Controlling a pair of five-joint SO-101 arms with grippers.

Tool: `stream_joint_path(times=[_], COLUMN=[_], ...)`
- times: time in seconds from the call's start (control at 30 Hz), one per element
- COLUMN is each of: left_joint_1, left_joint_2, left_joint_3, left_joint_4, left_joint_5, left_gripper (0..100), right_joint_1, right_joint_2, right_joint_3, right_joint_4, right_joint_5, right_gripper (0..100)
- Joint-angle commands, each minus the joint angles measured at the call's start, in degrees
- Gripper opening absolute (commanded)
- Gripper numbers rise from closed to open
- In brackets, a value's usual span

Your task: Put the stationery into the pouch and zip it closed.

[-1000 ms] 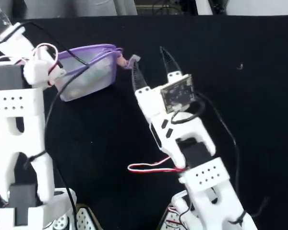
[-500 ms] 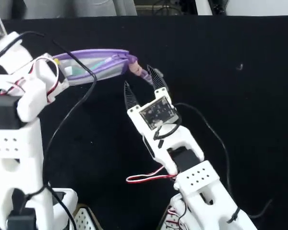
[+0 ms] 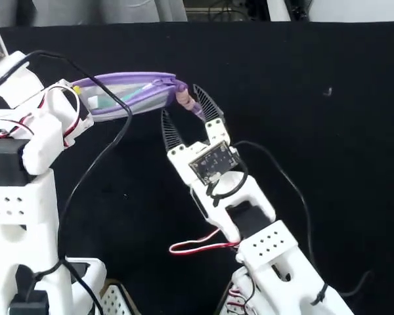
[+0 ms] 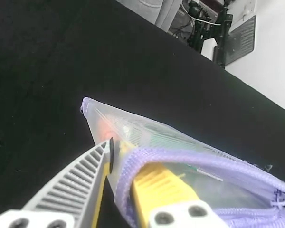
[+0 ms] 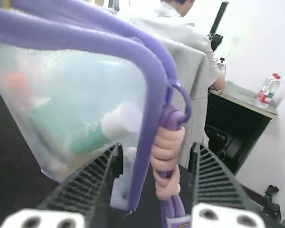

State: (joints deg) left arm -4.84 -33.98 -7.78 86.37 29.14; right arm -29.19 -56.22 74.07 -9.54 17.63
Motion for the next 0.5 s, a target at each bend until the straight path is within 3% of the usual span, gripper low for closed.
stream_joint_path(times=[0.0,0.17,0.47], left_joint_1=[0.7,0.7,0.7], left_joint_2=[-2.5,-2.5,-2.5], left_joint_3=[-0.9,-0.9,-0.9], left_joint_4=[-1.9,-1.9,-1.8], left_joint_5=[-0.6,-0.6,-0.6], left_gripper=[3,3,3], right_joint_1=[-0.3,1.1,4.2], right_joint_2=[0.0,0.2,-0.1], right_joint_3=[-1.2,-2.1,-2.2], right_joint_4=[-1.8,-1.7,-0.5], right_joint_5=[0.4,0.4,0.4], right_gripper=[15.5,1.0,1.1])
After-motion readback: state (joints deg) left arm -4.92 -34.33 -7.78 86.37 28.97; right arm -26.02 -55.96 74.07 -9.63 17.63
